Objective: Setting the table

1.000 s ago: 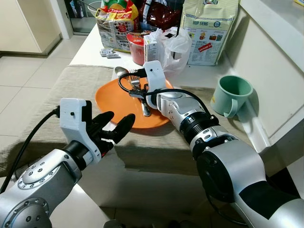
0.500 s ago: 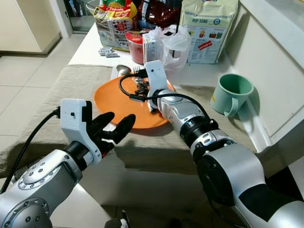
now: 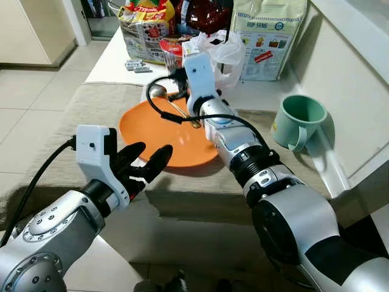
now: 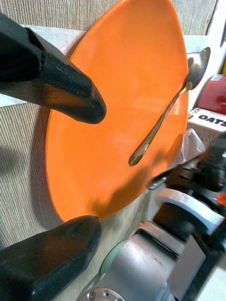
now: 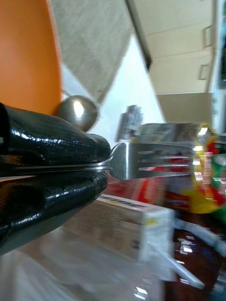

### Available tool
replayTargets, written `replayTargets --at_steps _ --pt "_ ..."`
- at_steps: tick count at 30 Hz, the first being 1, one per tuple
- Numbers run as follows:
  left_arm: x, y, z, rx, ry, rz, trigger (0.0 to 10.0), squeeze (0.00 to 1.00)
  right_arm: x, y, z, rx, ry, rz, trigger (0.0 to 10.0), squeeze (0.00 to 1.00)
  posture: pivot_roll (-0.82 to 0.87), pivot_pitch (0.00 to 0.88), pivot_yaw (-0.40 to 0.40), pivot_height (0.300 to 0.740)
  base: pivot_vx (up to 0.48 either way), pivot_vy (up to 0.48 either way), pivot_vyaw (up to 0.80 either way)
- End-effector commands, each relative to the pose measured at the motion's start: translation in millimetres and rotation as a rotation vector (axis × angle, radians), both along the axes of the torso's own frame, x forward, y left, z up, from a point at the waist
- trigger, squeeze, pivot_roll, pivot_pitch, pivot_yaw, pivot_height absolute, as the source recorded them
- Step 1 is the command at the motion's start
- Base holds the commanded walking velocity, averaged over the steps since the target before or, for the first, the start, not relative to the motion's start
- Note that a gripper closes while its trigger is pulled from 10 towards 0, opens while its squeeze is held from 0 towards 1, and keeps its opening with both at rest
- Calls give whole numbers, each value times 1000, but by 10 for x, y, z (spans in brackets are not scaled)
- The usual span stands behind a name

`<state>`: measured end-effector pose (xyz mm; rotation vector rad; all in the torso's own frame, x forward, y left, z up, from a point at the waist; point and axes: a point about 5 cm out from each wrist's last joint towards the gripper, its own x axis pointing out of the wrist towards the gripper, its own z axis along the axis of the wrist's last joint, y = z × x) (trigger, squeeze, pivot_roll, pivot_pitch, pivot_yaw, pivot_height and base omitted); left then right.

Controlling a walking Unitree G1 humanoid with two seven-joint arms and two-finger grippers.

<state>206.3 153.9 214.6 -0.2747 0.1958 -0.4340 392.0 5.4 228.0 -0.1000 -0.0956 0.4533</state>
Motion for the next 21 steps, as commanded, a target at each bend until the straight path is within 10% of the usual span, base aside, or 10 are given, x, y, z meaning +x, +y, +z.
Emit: replayTargets --at_steps 1,21 --pt "20 -17 12 -1 -3 -13 10000 0 -12 54 144 8 -62 9 0 0 190 84 -6 740 0 0 0" --pt "305 425 -63 189 -125 393 10000 0 -136 -469 170 -42 -369 -112 0 0 110 55 -14 740 0 0 0"
